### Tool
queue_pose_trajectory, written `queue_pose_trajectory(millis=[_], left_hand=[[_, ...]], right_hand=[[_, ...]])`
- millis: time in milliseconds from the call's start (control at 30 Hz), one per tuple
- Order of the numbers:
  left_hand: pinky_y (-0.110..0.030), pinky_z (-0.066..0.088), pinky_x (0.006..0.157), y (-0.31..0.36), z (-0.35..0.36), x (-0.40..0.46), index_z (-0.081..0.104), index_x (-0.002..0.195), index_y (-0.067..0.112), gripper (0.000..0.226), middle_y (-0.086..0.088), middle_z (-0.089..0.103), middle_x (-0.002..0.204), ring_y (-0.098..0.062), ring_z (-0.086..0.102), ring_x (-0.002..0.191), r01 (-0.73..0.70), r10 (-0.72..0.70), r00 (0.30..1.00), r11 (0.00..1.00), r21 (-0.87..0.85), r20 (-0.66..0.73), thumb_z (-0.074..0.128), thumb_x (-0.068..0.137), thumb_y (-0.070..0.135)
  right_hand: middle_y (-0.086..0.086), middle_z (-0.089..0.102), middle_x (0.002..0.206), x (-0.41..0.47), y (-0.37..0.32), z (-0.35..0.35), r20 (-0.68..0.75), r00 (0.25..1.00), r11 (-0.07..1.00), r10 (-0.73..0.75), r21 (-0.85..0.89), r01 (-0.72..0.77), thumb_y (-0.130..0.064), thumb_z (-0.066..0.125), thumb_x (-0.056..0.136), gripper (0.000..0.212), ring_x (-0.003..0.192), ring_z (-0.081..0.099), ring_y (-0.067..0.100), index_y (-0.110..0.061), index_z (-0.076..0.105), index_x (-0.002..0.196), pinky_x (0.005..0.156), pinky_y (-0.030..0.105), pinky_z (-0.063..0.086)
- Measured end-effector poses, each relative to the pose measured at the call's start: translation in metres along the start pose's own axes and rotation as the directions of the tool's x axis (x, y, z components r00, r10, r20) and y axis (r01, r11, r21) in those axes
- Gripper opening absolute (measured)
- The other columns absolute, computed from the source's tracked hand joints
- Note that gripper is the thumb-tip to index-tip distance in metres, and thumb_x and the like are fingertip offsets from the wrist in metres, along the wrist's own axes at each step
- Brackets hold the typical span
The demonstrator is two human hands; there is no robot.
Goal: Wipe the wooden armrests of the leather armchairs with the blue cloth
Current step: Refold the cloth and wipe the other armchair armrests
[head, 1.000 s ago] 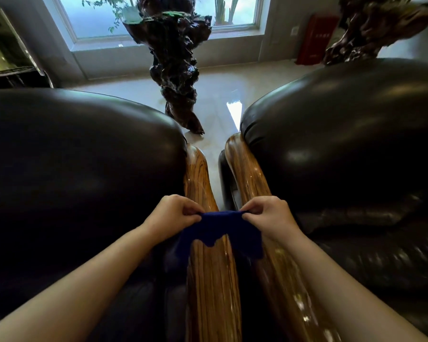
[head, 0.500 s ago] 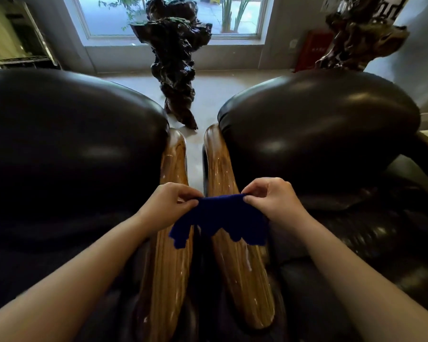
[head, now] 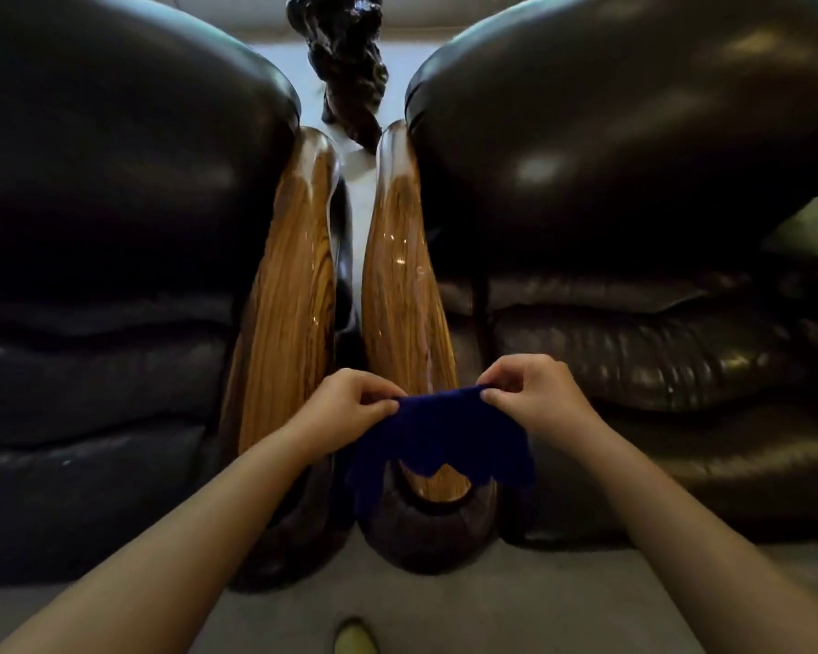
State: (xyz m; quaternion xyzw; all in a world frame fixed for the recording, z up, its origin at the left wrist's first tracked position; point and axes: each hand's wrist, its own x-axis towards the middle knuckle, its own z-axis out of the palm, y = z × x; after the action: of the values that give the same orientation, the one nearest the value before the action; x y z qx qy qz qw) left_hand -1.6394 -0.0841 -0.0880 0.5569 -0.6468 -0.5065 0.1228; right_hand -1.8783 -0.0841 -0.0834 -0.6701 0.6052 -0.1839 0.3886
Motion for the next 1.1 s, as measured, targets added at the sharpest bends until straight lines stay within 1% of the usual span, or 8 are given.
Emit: queue_pose_trajectory(millis=[133, 200, 333, 367, 467, 600, 767, 1100], left_hand=[[-0.021, 0.052, 0.073, -0.031, 0.021, 0.050, 0.063, 0.104, 0.025, 0.022, 0.005, 0.065, 0.103, -0.006, 0.062, 0.094, 0.123, -0.123, 0.992, 0.990, 0.065, -0.003, 0.055, 0.087, 0.015], [-0.024, 0.048, 0.086, -0.046, 0.029, 0.075, 0.053, 0.121, 0.021, 0.033, 0.000, 0.060, 0.119, -0.010, 0.057, 0.109, 0.117, -0.107, 0.981, 0.992, 0.054, -0.159, 0.052, 0.089, 0.012], [-0.036, 0.018, 0.116, -0.073, 0.058, 0.087, 0.020, 0.143, 0.021, 0.051, -0.001, 0.023, 0.154, -0.013, 0.015, 0.142, 0.042, 0.119, 0.733, 0.975, 0.219, -0.669, 0.037, 0.095, 0.025], [-0.037, 0.010, 0.117, -0.081, 0.071, 0.085, 0.011, 0.144, 0.025, 0.053, 0.002, 0.011, 0.156, -0.010, 0.003, 0.144, 0.046, 0.162, 0.721, 0.959, 0.279, -0.674, 0.030, 0.095, 0.030], [-0.041, 0.002, 0.117, -0.107, 0.112, 0.082, -0.003, 0.143, 0.031, 0.054, 0.009, -0.004, 0.154, -0.006, -0.011, 0.142, 0.023, 0.242, 0.826, 0.887, 0.461, -0.508, 0.019, 0.094, 0.037], [-0.051, 0.013, 0.115, -0.128, 0.137, 0.117, 0.004, 0.144, 0.026, 0.054, 0.001, 0.003, 0.154, -0.018, 0.000, 0.144, 0.063, 0.241, 0.871, 0.811, 0.582, -0.429, 0.021, 0.094, 0.036], [-0.055, 0.010, 0.111, -0.130, 0.129, 0.155, 0.008, 0.144, 0.021, 0.056, -0.006, 0.009, 0.152, -0.024, -0.001, 0.141, 0.192, 0.199, 0.802, 0.807, 0.559, -0.563, 0.023, 0.092, 0.036], [-0.043, -0.007, 0.114, -0.105, 0.017, 0.235, -0.014, 0.140, 0.030, 0.057, 0.005, -0.018, 0.152, -0.015, -0.023, 0.139, 0.144, 0.201, 0.849, 0.801, 0.580, -0.489, 0.010, 0.090, 0.043]], right_hand=[[-0.011, 0.062, 0.088, 0.042, 0.044, 0.026, 0.070, 0.993, 0.995, 0.095, -0.023, -0.094, -0.015, 0.064, 0.083, 0.019, 0.086, 0.061, 0.007, -0.034, 0.060, 0.081, 0.070, 0.023, 0.052], [-0.009, 0.061, 0.101, 0.066, 0.059, 0.039, -0.064, 0.991, 0.993, 0.120, 0.003, -0.120, -0.015, 0.060, 0.085, 0.018, 0.099, 0.059, 0.011, -0.029, 0.060, 0.098, 0.080, 0.026, 0.050], [0.005, 0.030, 0.151, 0.069, 0.090, 0.075, -0.523, 0.852, 0.981, -0.017, -0.172, -0.086, -0.026, 0.046, 0.092, 0.049, 0.140, 0.022, 0.020, -0.025, 0.032, 0.139, 0.108, 0.036, 0.027], [0.005, 0.019, 0.155, 0.061, 0.096, 0.088, -0.545, 0.836, 0.972, -0.060, -0.221, -0.074, -0.030, 0.040, 0.094, 0.052, 0.143, 0.011, 0.019, -0.027, 0.024, 0.143, 0.111, 0.040, 0.020], [0.001, -0.002, 0.157, 0.045, 0.115, 0.127, -0.440, 0.889, 0.947, -0.125, -0.321, -0.026, -0.040, 0.025, 0.095, 0.056, 0.144, -0.007, 0.015, -0.033, 0.002, 0.146, 0.114, 0.045, 0.007], [-0.002, -0.015, 0.155, 0.072, 0.135, 0.164, -0.319, 0.943, 0.946, -0.091, -0.323, -0.018, -0.045, 0.019, 0.094, 0.060, 0.143, -0.016, 0.013, -0.034, -0.015, 0.143, 0.117, 0.047, 0.008], [0.005, 0.002, 0.156, 0.108, 0.133, 0.182, -0.410, 0.911, 0.953, -0.040, -0.289, -0.089, -0.043, 0.021, 0.095, 0.057, 0.143, 0.007, 0.025, -0.026, 0.004, 0.147, 0.105, 0.049, 0.039], [0.000, -0.005, 0.153, 0.225, 0.083, 0.140, -0.419, 0.899, 0.936, -0.126, -0.352, -0.032, -0.043, 0.018, 0.094, 0.057, 0.143, 0.000, 0.020, -0.024, -0.002, 0.143, 0.108, 0.043, 0.036]])
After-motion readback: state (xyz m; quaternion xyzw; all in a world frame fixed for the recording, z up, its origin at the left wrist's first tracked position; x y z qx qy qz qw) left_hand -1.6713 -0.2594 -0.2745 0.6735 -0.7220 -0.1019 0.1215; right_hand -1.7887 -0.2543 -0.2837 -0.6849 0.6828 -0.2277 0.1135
